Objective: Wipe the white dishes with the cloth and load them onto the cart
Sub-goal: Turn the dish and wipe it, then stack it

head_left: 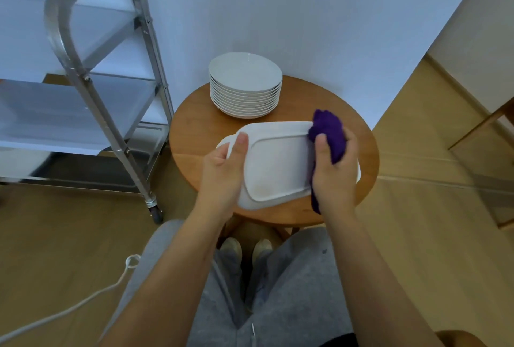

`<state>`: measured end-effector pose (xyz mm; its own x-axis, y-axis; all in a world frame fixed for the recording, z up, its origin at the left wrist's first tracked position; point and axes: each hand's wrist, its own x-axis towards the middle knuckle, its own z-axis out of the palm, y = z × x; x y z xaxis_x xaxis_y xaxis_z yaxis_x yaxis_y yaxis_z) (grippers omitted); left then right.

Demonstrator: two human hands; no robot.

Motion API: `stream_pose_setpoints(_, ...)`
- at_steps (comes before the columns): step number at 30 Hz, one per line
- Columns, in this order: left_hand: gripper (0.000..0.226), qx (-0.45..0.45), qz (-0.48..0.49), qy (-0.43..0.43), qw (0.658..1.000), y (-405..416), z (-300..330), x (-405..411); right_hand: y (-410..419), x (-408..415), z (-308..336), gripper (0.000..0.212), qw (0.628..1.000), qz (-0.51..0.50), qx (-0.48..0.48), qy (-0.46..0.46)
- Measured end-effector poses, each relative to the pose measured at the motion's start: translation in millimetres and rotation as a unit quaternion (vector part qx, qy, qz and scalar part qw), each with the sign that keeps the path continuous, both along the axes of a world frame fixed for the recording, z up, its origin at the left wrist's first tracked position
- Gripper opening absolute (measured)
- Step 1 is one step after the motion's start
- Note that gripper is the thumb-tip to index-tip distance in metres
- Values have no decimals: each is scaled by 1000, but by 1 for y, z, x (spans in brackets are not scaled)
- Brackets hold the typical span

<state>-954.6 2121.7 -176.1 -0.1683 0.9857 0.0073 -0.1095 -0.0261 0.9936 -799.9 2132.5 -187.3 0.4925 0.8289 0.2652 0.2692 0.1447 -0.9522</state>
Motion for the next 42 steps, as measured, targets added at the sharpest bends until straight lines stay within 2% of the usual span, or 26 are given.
stream_pose_setpoints(3, 34, -22, 9, -8, 1000, -2, -3, 14, -5, -34, 0, 46, 996, 68, -31, -42)
stream_pose_setpoints(6, 35, -61, 20, -135, 989, 0, -4, 15, -17, -66, 5, 51, 982, 135, -13, -134)
stream_pose_setpoints(8, 32, -67, 37, -221, 972, 1, -4, 9, -24, -76, 6, 52, 975, 163, -1, -148)
stream_pose_setpoints(10, 28, -89, 74, -267, 957, 2, -4, 3, -31, -77, 1, 48, 971, 194, 16, -137)
stream_pose_setpoints(12, 36, -120, 89, -265, 953, 1, -2, 0, -39, -73, -7, 45, 962, 187, 74, -187)
stream_pose_setpoints(15, 38, -85, 77, -205, 972, -3, 2, -3, -40, -52, -24, 44, 951, 141, 133, -240)
stream_pose_setpoints(18, 38, -39, 64, -122, 990, -11, 5, -4, -29, -22, -26, 50, 984, 77, 42, -158)
stream_pose_setpoints(21, 32, -30, 46, -99, 994, -16, 1, -1, -10, 4, -19, 49, 992, 45, -37, -110)
stream_pose_setpoints(23, 29, -25, 56, -78, 995, -17, -1, 4, -1, 15, -14, 52, 993, 11, -60, -100)
stream_pose_setpoints(25, 29, -1, 73, -64, 995, -18, 3, 11, -3, 23, -9, 56, 997, -37, -48, -50)
stream_pose_setpoints(26, 30, 24, 76, -43, 996, -17, 6, 15, -5, 25, -7, 52, 998, -45, -48, -22)
stream_pose_setpoints(28, 32, 87, 59, 49, 993, -16, 9, 25, -9, 24, 1, 32, 994, -8, -90, 63)
stream_pose_setpoints(29, 34, 124, 44, 121, 984, -15, 9, 30, -11, 22, 4, 24, 985, 19, -124, 117)
stream_pose_setpoints(30, 33, 175, 31, 207, 962, -13, 8, 34, -12, 20, 8, 26, 973, 49, -156, 165)
stream_pose_setpoints(31, 28, 241, 15, 298, 923, -10, 6, 38, -13, 20, 12, 39, 958, 77, -187, 201)
stream_pose_setpoints(33, 25, 377, -11, 451, 809, -4, -2, 45, -14, 22, 17, 74, 931, 119, -246, 243)
stream_pose_setpoints(34, 25, 410, -16, 495, 766, -2, -5, 47, -14, 24, 16, 83, 917, 133, -270, 263)
stream_pose_setpoints(36, 27, 443, -17, 519, 731, 3, -9, 49, -17, 34, 12, 78, 888, 150, -293, 320)
stream_pose_setpoints(38, 29, 463, -43, 519, 717, 5, -15, 55, -19, 45, 5, 64, 875, 145, -296, 356)
stream_pose_setpoints(40, 41, 451, -59, 513, 728, 4, -24, 63, -19, 55, -4, 53, 879, 120, -297, 352)
stream_pose_setpoints(41, 49, 415, -59, 494, 762, 4, -26, 67, -19, 60, -8, 49, 884, 103, -292, 349)
stream_pose_setpoints(42, 56, 353, -45, 461, 813, 4, -26, 71, -18, 65, -10, 46, 889, 87, -281, 351)
